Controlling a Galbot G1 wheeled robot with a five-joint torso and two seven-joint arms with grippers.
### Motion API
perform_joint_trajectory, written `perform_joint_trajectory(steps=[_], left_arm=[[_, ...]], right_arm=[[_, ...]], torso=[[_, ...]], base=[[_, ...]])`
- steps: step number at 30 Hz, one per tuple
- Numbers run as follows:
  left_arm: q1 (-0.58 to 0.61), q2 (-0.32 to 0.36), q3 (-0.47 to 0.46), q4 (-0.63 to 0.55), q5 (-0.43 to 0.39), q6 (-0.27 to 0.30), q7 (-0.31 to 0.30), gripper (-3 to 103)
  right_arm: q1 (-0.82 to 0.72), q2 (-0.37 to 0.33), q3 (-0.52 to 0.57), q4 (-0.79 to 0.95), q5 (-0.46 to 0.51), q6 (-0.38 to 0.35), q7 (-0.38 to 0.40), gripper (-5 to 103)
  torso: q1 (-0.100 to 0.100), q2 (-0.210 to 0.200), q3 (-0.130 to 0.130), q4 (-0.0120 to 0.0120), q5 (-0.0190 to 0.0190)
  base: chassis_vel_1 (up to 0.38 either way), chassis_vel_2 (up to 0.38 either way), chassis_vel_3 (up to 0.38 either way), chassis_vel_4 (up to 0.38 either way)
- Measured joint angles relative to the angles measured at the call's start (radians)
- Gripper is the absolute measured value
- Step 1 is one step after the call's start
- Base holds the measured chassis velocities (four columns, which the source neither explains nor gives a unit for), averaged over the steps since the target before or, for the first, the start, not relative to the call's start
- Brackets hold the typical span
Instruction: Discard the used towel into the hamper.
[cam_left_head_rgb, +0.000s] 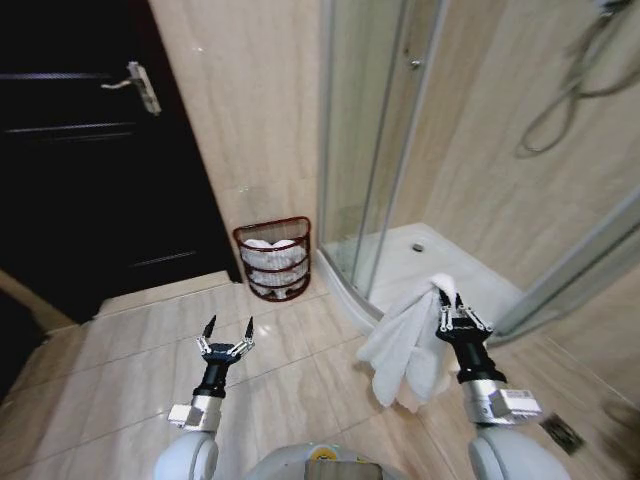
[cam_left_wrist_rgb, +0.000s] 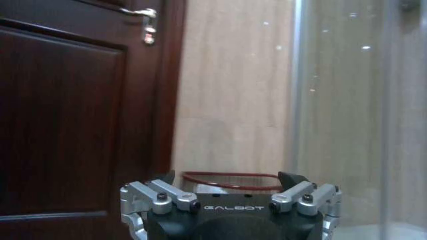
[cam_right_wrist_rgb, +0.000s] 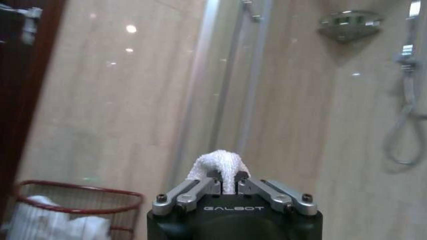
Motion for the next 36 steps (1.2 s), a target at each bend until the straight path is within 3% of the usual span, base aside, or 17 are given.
perform_joint_trajectory(steps=[16, 22, 36], left_arm=[[-0.002, 0.011, -0.021, 0.018, -0.031, -0.021, 0.01, 100], [-0.005, 0.009, -0.018, 0.018, -0.006, -0.028, -0.012, 100], [0.018, 0.002, -0.018, -0.003, 0.015, -0.038, -0.011, 100]], right_arm=[[0.018, -0.004, -0.094, -0.018, -0.058, -0.008, 0.036, 8], [0.038, -0.012, -0.082, -0.034, 0.0, -0.004, 0.038, 8], [0.06, -0.018, -0.079, -0.064, 0.036, 0.023, 0.045, 8]], torso=[[0.0, 0.001, 0.001, 0.0, -0.0006], [0.0, 0.001, 0.001, 0.0002, -0.0004], [0.0, 0.001, 0.001, -0.0001, -0.0001]], base=[[0.219, 0.224, -0.055, -0.057], [0.211, 0.203, -0.106, -0.089], [-0.064, 0.064, 0.067, -0.06]])
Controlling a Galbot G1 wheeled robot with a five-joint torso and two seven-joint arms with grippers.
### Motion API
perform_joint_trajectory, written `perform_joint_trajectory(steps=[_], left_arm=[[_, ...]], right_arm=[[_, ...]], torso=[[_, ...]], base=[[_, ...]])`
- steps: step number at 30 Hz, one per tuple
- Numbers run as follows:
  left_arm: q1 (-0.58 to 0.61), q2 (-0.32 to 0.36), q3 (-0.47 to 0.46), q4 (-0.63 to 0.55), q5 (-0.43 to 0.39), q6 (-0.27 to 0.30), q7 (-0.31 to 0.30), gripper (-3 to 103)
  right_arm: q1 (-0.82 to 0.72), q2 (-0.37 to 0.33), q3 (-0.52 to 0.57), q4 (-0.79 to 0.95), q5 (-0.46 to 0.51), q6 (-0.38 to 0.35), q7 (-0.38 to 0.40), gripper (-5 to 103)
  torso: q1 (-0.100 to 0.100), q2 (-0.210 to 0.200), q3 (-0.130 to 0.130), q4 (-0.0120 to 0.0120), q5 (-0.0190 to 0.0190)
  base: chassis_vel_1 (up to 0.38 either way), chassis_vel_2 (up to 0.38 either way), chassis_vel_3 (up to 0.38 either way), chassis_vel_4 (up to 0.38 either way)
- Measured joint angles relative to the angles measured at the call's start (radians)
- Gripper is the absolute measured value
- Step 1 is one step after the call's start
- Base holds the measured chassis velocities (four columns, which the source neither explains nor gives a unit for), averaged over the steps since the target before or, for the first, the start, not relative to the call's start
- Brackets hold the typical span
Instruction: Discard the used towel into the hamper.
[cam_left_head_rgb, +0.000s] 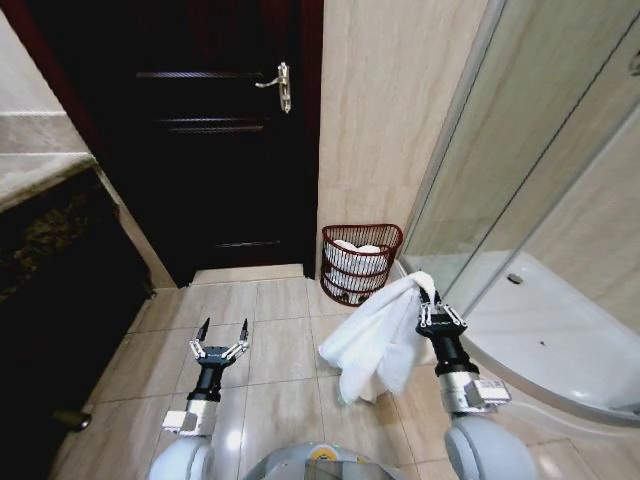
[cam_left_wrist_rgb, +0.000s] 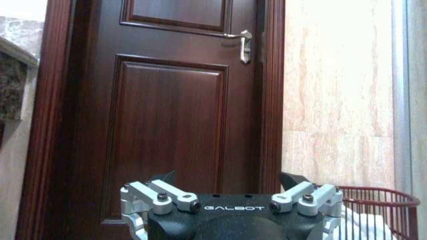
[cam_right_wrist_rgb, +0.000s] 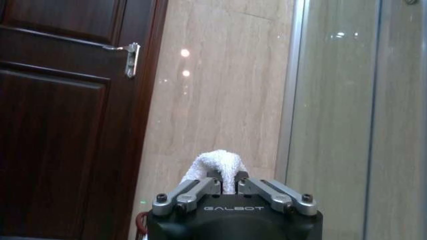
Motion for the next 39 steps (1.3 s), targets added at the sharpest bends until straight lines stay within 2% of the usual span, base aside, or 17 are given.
perform_joint_trajectory(steps=[16, 21, 28, 39], left_arm=[[0.002, -0.021, 0.006, -0.007, 0.04, -0.004, -0.001, 100], [0.003, -0.029, 0.009, -0.008, 0.049, -0.005, -0.001, 100], [0.009, -0.037, 0.01, -0.033, 0.054, 0.03, -0.002, 100], [0.008, -0.054, 0.013, -0.074, 0.083, 0.077, -0.016, 100]], right_arm=[[0.011, -0.013, 0.013, -0.009, 0.021, 0.01, 0.015, 8], [0.026, -0.024, 0.013, -0.01, 0.06, -0.017, 0.038, 8], [0.037, -0.036, 0.019, -0.005, 0.099, -0.035, 0.043, 8], [0.055, -0.069, 0.045, 0.027, 0.151, -0.056, 0.052, 8]], torso=[[0.0, 0.0, 0.0, 0.0, -0.0002], [0.0, 0.0, 0.0, 0.0, -0.0002], [0.0, 0.003, 0.002, 0.0001, -0.0002], [0.015, 0.049, 0.034, -0.0001, -0.0001]], base=[[-0.174, 0.23, 0.172, -0.225], [-0.112, 0.111, 0.1, -0.102], [0.003, -0.003, -0.008, 0.009], [0.0, 0.0, 0.0, 0.0]])
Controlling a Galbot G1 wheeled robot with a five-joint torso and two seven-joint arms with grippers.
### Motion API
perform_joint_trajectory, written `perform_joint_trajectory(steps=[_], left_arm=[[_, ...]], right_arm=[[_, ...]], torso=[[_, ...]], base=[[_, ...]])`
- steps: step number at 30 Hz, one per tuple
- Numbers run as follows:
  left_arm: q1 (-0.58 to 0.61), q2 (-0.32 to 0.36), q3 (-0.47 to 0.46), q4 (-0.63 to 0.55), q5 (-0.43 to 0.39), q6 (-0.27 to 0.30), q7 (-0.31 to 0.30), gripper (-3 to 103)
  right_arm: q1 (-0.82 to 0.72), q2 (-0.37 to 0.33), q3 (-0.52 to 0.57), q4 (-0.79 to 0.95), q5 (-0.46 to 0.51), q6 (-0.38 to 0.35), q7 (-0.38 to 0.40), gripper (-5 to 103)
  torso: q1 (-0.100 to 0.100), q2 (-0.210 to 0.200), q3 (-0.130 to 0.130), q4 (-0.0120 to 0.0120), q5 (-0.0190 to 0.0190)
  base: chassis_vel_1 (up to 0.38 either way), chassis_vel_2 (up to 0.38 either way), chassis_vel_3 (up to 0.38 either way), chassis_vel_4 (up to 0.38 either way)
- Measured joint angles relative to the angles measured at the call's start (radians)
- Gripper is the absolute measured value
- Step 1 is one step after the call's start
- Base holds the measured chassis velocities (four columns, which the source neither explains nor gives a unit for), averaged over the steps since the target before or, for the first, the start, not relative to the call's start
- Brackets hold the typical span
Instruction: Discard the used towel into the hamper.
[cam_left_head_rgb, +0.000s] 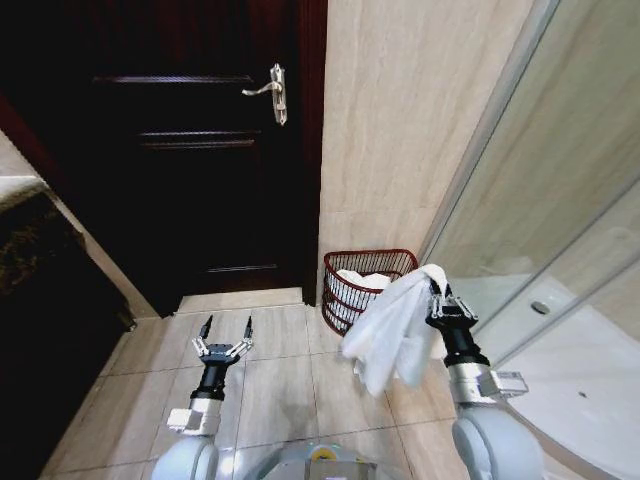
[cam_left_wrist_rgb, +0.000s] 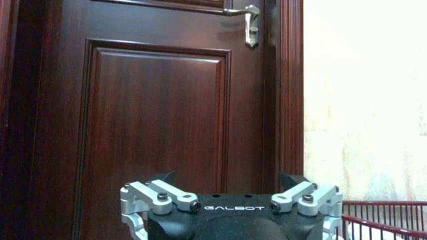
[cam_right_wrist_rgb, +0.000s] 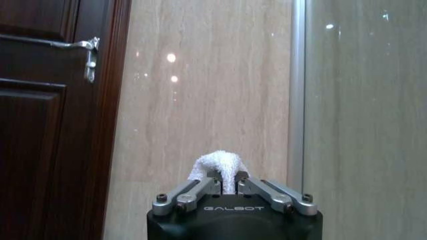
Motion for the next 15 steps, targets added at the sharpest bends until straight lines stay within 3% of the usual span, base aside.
perform_joint_trajectory(steps=[6, 10, 15], left_arm=[[0.008, -0.01, 0.0, -0.014, 0.017, 0.007, 0.005, 100], [0.023, -0.015, -0.008, -0.026, 0.021, 0.007, 0.012, 100], [0.031, -0.023, -0.022, -0.031, 0.022, 0.005, 0.012, 100]], right_arm=[[0.052, -0.047, 0.002, 0.026, 0.072, -0.058, 0.019, 8], [0.097, -0.141, 0.005, 0.066, 0.168, -0.117, 0.068, 8], [0.149, -0.211, 0.038, 0.089, 0.257, -0.158, 0.089, 8]], torso=[[0.009, 0.024, 0.015, 0.0, 0.0001], [0.017, 0.044, 0.027, 0.0001, 0.0001], [0.023, 0.061, 0.038, 0.0001, 0.0]], base=[[0.0, 0.0, 0.0, 0.0], [0.0, 0.0, 0.0, 0.0], [0.0, 0.0, 0.0, 0.0]])
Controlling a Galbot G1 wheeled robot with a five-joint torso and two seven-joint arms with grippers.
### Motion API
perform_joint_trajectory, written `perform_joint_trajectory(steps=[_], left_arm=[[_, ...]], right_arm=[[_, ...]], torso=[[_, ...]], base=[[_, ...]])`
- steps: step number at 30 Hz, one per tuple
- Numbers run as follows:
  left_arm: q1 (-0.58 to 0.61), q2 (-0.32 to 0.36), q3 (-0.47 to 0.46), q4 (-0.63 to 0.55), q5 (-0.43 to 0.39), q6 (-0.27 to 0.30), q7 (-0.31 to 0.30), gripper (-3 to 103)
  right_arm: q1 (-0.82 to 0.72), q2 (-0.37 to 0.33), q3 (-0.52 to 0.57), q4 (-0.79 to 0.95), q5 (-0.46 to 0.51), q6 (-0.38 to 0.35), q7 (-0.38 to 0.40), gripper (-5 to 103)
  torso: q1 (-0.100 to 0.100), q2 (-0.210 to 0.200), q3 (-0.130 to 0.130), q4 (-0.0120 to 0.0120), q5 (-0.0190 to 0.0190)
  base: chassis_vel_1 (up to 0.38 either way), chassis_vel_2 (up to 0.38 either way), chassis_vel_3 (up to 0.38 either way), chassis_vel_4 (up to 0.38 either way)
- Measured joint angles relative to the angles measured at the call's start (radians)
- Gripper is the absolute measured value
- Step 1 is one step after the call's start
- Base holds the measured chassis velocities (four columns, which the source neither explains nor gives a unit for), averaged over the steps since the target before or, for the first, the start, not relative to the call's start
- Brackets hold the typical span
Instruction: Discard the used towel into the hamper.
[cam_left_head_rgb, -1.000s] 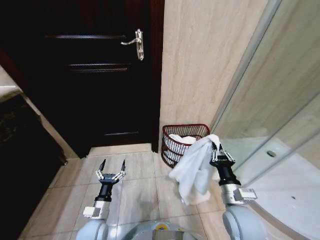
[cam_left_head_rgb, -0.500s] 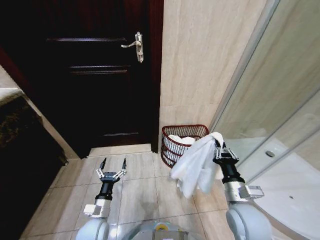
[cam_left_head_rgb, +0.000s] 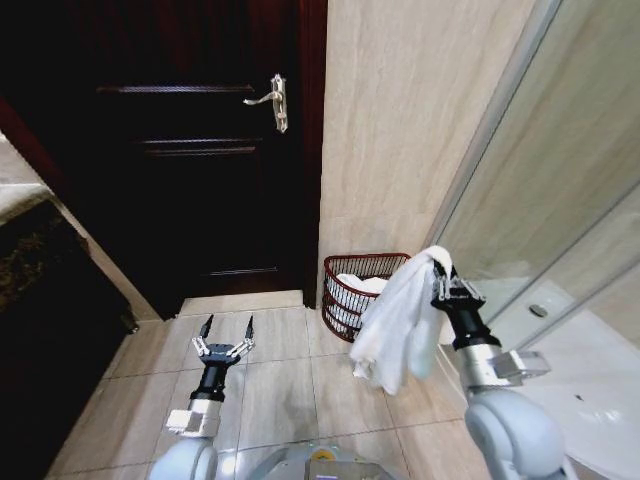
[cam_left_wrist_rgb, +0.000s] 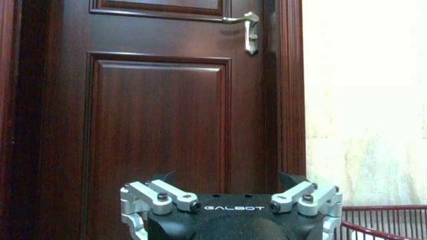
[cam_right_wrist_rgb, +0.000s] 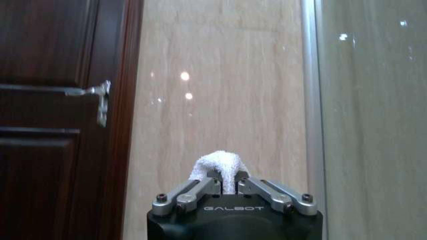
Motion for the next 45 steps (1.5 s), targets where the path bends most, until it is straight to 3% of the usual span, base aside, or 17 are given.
perform_joint_trajectory(steps=[8, 12, 16, 20, 22, 27, 30, 35, 45], left_arm=[[0.017, -0.023, -0.005, -0.013, 0.008, -0.011, -0.006, 100], [0.025, -0.039, -0.014, -0.013, 0.011, -0.022, -0.007, 100], [0.046, -0.058, -0.032, -0.008, 0.022, -0.046, -0.007, 100], [0.054, -0.058, -0.038, -0.005, 0.025, -0.056, -0.006, 100], [0.06, -0.058, -0.044, -0.002, 0.029, -0.064, -0.006, 100], [0.062, -0.058, -0.053, 0.0, 0.036, -0.069, -0.006, 100], [0.06, -0.058, -0.053, 0.007, 0.049, -0.07, -0.005, 100], [0.059, -0.058, -0.041, 0.015, 0.059, -0.072, -0.005, 100], [0.056, -0.057, 0.003, 0.017, 0.078, -0.066, -0.043, 100]], right_arm=[[0.165, -0.204, 0.077, 0.002, 0.241, -0.074, 0.069, 8], [0.256, -0.265, 0.077, -0.012, 0.303, -0.092, 0.092, 8], [0.477, -0.373, 0.015, -0.081, 0.422, -0.13, 0.141, 8], [0.6, -0.411, -0.037, -0.126, 0.483, -0.142, 0.169, 8], [0.748, -0.436, -0.088, -0.187, 0.538, -0.151, 0.196, 8], [0.957, -0.45, -0.159, -0.333, 0.591, -0.164, 0.187, 8], [1.085, -0.451, -0.191, -0.44, 0.602, -0.168, 0.13, 8], [1.178, -0.44, -0.256, -0.512, 0.601, -0.166, 0.103, 8], [1.462, -0.334, -0.465, -0.744, 0.557, -0.147, 0.093, 8]], torso=[[0.012, 0.038, 0.026, -0.0002, 0.0004], [0.016, 0.049, 0.033, -0.0001, -0.0001], [0.024, 0.072, 0.048, 0.0, -0.0001], [0.028, 0.082, 0.055, -0.0001, 0.0003], [0.032, 0.093, 0.061, 0.0002, -0.0001], [0.04, 0.114, 0.075, 0.0002, 0.0005], [0.046, 0.131, 0.085, -0.0001, -0.0005], [0.052, 0.146, 0.094, -0.0003, 0.0005], [0.069, 0.187, 0.118, 0.0002, -0.0001]], base=[[0.0, 0.0, 0.0, 0.0], [0.0, 0.0, 0.0, 0.0], [0.0, 0.0, 0.0, 0.0], [0.0, 0.0, 0.0, 0.0], [0.0, 0.0, 0.0, 0.0], [0.0, 0.0, 0.0, 0.0], [0.0, 0.0, 0.0, 0.0], [0.0, 0.0, 0.0, 0.0], [0.0, 0.0, 0.0, 0.0]])
